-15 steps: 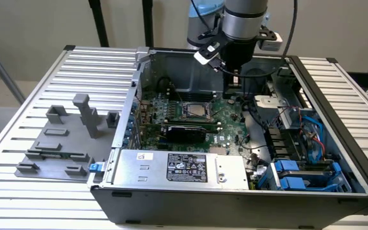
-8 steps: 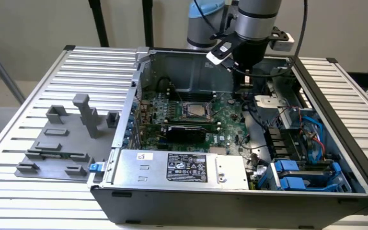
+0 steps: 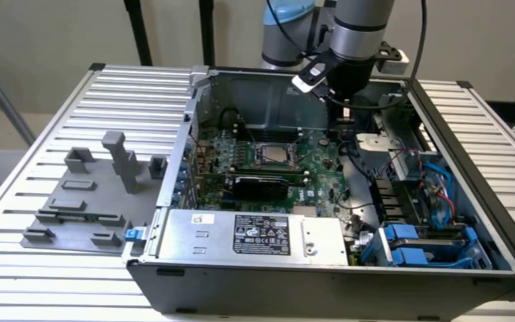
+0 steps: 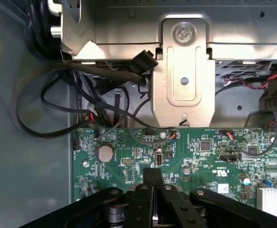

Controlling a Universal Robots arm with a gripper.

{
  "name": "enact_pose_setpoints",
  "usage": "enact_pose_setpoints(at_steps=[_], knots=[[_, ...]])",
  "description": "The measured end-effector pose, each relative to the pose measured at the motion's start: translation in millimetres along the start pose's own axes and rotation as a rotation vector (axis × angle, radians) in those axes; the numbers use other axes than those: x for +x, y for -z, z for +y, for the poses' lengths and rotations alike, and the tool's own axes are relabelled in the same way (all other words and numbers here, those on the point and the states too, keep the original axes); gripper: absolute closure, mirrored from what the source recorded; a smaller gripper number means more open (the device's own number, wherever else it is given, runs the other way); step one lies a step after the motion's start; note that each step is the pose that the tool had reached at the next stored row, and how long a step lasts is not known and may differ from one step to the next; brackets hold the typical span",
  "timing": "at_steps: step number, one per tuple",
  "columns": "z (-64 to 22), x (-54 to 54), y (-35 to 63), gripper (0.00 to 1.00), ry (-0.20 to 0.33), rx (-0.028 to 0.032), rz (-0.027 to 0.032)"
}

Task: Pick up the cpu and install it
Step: 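Close the cpu cover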

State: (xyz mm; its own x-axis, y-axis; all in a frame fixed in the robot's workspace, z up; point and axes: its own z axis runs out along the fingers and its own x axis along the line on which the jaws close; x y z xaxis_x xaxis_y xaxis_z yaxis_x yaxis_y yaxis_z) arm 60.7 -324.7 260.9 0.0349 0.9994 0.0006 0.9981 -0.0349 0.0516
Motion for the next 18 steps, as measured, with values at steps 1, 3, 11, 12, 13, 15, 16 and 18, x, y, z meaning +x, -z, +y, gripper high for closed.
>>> enact_pose_setpoints(at_steps=[1,3,11,12,13,15,16,18], knots=[[-0.1,0.5,-1.7,0.89,0.001,0.0000,-0.0001],[-0.2,0.6,-5.4,0.89,0.006,0.0000,0.0002],[-3.0,0.6,-17.4,0.89,0.034,0.0058,0.0015],[-3.2,0.5,-17.4,0.89,0.034,0.0173,0.0011],[-3.2,0.5,-17.4,0.89,0.034,0.0343,0.0008],[-3.3,0.5,-17.4,0.89,0.034,0.0701,-0.0004],[-3.3,0.5,-17.4,0.89,0.034,0.0888,-0.0014],[-3.4,0.5,-17.4,0.89,0.034,0.1247,-0.0034]])
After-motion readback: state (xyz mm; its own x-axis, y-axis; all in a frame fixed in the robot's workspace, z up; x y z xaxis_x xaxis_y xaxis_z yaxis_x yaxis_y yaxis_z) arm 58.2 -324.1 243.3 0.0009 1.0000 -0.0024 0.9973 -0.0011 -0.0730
